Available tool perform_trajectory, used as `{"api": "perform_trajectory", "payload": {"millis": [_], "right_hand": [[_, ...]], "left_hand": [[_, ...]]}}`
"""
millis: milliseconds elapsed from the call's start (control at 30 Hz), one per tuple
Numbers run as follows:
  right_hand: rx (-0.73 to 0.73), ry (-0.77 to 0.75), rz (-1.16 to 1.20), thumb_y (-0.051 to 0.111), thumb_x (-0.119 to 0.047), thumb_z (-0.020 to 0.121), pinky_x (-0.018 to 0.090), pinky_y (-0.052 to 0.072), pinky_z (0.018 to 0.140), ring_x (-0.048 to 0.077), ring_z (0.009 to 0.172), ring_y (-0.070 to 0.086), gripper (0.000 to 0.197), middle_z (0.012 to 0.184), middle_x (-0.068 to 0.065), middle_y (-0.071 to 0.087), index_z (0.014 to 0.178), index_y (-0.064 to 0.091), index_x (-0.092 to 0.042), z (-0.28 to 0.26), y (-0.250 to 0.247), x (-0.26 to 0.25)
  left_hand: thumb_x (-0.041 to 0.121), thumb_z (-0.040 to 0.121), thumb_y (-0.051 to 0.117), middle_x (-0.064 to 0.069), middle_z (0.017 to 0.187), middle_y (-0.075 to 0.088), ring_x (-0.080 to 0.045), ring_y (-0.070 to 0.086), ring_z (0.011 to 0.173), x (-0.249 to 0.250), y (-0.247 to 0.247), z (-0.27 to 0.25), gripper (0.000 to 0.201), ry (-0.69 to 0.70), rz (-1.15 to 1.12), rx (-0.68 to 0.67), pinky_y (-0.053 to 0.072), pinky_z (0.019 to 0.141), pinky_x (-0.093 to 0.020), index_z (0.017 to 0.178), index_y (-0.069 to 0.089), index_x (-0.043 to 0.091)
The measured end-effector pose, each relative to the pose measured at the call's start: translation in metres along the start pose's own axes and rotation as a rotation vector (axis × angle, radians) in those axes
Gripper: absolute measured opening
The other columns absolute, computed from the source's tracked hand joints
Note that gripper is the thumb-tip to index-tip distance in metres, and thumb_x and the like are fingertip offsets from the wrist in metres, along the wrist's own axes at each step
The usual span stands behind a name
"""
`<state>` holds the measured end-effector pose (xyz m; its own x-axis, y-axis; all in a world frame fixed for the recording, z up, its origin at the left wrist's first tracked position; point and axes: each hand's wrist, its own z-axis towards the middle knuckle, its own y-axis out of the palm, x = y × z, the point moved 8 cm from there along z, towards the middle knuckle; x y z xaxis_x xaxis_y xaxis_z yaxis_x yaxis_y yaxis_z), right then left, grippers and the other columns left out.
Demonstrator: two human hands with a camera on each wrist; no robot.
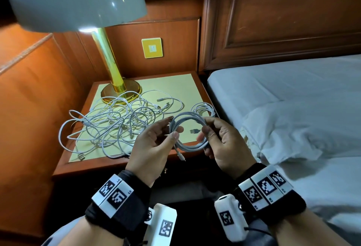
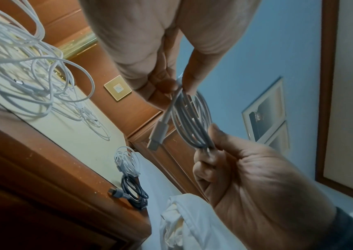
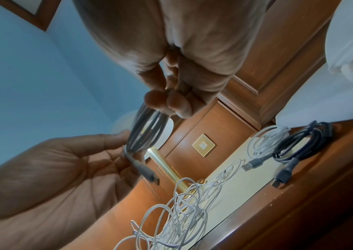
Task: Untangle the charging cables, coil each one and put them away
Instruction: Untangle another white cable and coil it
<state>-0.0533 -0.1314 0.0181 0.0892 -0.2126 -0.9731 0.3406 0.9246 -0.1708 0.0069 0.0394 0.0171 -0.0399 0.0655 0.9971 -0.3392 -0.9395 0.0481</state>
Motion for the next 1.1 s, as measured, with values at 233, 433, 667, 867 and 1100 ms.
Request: {"api": "perform_trajectory", "payload": {"millis": [233, 433, 667, 867, 1100], "right_hand": [[0.015, 0.090, 0.180, 0.053, -0.019, 0.101, 0.025, 0.046, 0.049, 0.015, 0.052, 0.054, 0.017, 0.075, 0.000, 0.066, 0.115, 0.061, -0.013, -0.001, 0.002, 0.001], [-0.018, 0.132, 0.153, 0.057, -0.021, 0.100, 0.024, 0.045, 0.048, 0.018, 0.056, 0.063, 0.016, 0.083, 0.006, 0.072, 0.115, 0.061, -0.019, 0.000, 0.008, 0.009], [0.026, 0.117, 0.026, 0.064, -0.023, 0.095, 0.027, 0.050, 0.052, 0.021, 0.058, 0.064, 0.013, 0.082, 0.010, 0.071, 0.108, 0.067, -0.021, 0.002, -0.004, 0.010], [0.042, 0.118, 0.083, 0.059, -0.019, 0.098, 0.022, 0.050, 0.051, 0.009, 0.053, 0.062, 0.013, 0.078, 0.003, 0.069, 0.109, 0.066, -0.016, 0.003, -0.005, 0.008], [0.058, 0.119, 0.124, 0.058, -0.020, 0.098, 0.025, 0.051, 0.053, 0.012, 0.058, 0.062, 0.015, 0.076, -0.001, 0.068, 0.110, 0.065, -0.014, 0.003, -0.005, 0.010]], "left_hand": [[0.019, 0.070, 0.073, -0.014, 0.101, 0.076, -0.021, 0.071, 0.090, -0.010, 0.001, 0.004, 0.039, -0.115, -0.189, -0.040, 0.058, 0.084, -0.032, 0.106, 0.070, 0.007], [0.017, 0.069, 0.073, -0.010, 0.090, 0.076, -0.016, 0.070, 0.078, -0.013, -0.005, 0.006, 0.033, -0.115, -0.226, 0.009, 0.058, 0.076, -0.033, 0.101, 0.071, 0.007], [0.020, 0.069, 0.076, -0.015, 0.100, 0.076, -0.021, 0.070, 0.087, -0.016, -0.008, 0.009, 0.042, -0.148, -0.200, 0.020, 0.057, 0.074, -0.033, 0.108, 0.070, 0.005], [0.027, 0.068, 0.079, -0.012, 0.104, 0.075, -0.021, 0.070, 0.092, -0.016, -0.015, 0.011, 0.051, -0.114, -0.095, 0.045, 0.055, 0.077, -0.034, 0.114, 0.071, 0.009], [0.029, 0.067, 0.080, -0.005, 0.098, 0.074, -0.012, 0.069, 0.079, -0.014, -0.014, 0.011, 0.051, -0.104, -0.071, 0.039, 0.054, 0.063, -0.025, 0.114, 0.070, 0.011]]}}
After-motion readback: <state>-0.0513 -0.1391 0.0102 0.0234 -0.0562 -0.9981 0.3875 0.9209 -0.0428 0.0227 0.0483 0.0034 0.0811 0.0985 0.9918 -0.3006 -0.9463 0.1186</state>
